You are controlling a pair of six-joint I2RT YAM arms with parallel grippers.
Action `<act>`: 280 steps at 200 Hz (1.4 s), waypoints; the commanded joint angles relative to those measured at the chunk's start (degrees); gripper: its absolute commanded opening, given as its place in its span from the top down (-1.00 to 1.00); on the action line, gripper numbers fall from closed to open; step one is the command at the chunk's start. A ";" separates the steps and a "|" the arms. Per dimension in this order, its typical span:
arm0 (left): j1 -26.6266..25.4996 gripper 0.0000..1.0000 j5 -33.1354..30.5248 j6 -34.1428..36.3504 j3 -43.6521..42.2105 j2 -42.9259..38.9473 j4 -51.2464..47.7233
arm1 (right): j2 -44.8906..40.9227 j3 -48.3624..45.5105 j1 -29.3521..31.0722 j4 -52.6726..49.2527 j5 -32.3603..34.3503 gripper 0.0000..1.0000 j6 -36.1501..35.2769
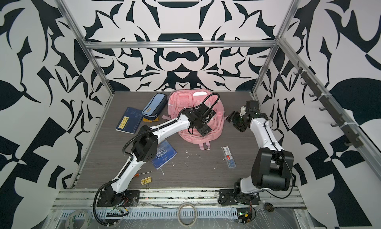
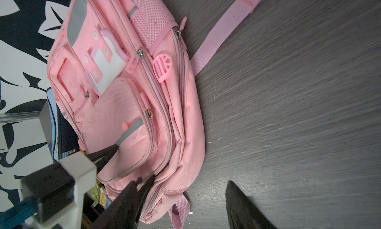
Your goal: Pack the student bag
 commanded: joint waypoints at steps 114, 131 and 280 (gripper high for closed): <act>0.63 1.00 2.29 5.28 -19.50 -17.59 9.12 | -5.89 -2.33 -0.40 -0.92 1.17 -0.32 -3.32; 0.76 1.00 6.17 6.30 -21.78 -21.22 8.46 | -6.50 -2.89 -0.17 0.50 -0.15 -0.31 -4.28; 8.86 1.00 21.38 5.58 -29.48 -43.43 -1.69 | -22.38 -16.61 5.34 10.52 -11.43 -0.61 -52.89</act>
